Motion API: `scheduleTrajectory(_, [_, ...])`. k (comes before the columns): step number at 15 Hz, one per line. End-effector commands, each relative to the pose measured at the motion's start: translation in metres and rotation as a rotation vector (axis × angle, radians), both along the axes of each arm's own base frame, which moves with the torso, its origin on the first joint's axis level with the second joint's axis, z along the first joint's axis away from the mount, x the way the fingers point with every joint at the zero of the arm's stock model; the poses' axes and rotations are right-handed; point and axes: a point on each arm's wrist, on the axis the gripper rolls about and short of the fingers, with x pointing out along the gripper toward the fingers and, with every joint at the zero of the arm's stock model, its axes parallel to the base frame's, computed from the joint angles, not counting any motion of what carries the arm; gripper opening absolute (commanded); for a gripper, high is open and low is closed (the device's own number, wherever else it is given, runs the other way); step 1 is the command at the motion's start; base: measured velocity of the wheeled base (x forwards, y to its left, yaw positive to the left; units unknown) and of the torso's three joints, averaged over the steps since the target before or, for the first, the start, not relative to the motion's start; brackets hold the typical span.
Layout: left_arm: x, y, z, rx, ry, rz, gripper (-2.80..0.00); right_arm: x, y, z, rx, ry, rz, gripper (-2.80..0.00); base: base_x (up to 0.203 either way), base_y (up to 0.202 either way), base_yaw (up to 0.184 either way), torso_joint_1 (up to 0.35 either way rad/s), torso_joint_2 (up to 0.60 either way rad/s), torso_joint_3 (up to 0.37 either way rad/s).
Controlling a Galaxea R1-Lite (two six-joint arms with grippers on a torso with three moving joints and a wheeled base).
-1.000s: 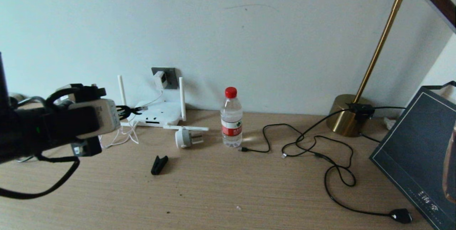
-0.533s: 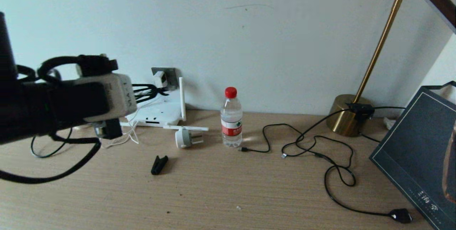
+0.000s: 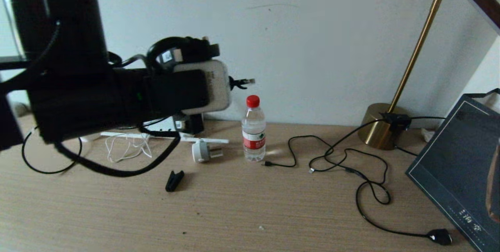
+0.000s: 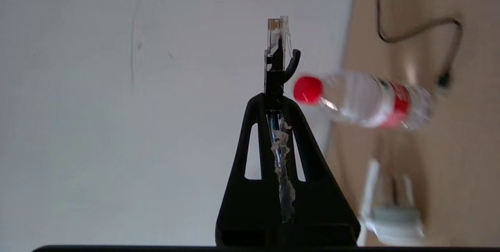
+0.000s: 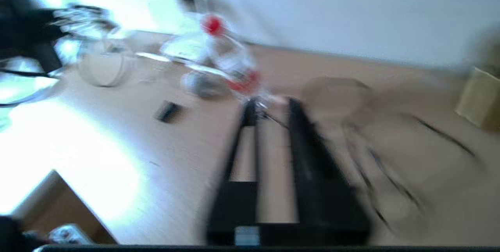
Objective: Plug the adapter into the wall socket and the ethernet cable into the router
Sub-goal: Hand it to the other hand
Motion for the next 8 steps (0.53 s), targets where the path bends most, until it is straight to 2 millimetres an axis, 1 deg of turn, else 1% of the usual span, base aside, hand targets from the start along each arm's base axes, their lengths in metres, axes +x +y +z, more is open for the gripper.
scheduleTrajectory(1, [0.017,-0.017,-0.01,0.023,0.018,-0.009,-2.8,0.047,0.033,-0.006,0.009,0.065,0.135,0.0,0.0,0.0,0.0,0.0,0.0,0.0])
scheduleTrajectory(3, [0.017,-0.018,-0.011,0.025,0.02,-0.006,-2.8,0.066,0.058,-0.004,0.029,0.101,0.215,0.0,0.0,0.0,0.0,0.0,0.0,0.0])
scheduleTrajectory(5, [0.016,-0.016,-0.009,0.022,0.016,-0.003,-2.8,0.08,0.08,-0.003,0.038,0.124,0.276,0.0,0.0,0.0,0.0,0.0,0.0,0.0])
scheduleTrajectory(7, [0.014,-0.016,-0.008,0.018,0.012,-0.009,-2.8,0.088,0.098,-0.002,0.06,0.12,0.327,0.0,0.0,0.0,0.0,0.0,0.0,0.0])
scheduleTrajectory(8, [0.014,-0.019,-0.009,0.021,0.015,-0.019,-2.8,0.092,0.105,-0.002,0.072,0.108,0.336,0.0,0.0,0.0,0.0,0.0,0.0,0.0])
